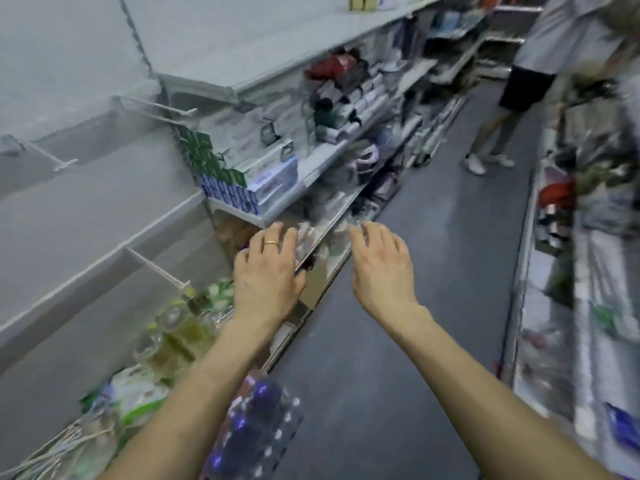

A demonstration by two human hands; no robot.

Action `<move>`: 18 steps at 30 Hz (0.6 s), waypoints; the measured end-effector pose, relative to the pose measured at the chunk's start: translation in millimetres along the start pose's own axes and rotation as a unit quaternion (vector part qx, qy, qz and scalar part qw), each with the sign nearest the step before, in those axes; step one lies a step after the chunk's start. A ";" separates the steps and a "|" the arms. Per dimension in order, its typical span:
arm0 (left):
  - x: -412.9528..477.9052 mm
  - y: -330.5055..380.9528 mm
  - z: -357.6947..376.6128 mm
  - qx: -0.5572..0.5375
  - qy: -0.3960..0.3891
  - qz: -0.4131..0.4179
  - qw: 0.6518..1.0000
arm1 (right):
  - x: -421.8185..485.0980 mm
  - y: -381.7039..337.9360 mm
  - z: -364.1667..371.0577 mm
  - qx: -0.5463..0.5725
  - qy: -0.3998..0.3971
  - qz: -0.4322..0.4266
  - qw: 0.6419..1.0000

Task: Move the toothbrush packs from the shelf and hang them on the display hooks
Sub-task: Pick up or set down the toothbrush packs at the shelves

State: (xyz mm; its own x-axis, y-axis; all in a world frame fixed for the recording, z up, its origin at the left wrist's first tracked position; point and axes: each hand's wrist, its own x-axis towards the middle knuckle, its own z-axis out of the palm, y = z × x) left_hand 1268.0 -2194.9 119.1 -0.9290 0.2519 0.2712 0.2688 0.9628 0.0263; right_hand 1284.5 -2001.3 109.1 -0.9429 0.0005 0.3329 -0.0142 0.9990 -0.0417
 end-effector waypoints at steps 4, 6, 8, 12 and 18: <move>74.1 80.3 20.1 0.012 0.016 0.104 0.994 | 20.7 88.9 5.6 -0.018 -0.007 0.083 0.996; 114.5 119.7 33.1 0.007 0.020 0.147 0.989 | 32.0 133.6 12.5 -0.036 -0.016 0.127 0.991; 156.6 158.2 49.4 -0.010 0.019 0.179 0.984 | 44.7 178.6 19.5 -0.054 -0.020 0.165 0.985; 244.6 226.8 82.8 -0.034 0.007 0.247 0.969 | 81.2 259.7 29.0 -0.083 -0.031 0.224 0.971; 378.3 317.3 117.7 -0.062 0.002 0.332 0.941 | 150.9 357.8 29.0 -0.121 -0.004 0.315 0.941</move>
State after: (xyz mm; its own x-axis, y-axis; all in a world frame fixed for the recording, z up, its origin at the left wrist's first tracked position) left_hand 971.9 -1782.7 116.8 -0.5441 0.7937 0.2720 0.8180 0.5740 -0.0386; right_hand 1127.5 -1645.0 117.1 -0.7420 0.5963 0.3063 0.6236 0.7817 -0.0114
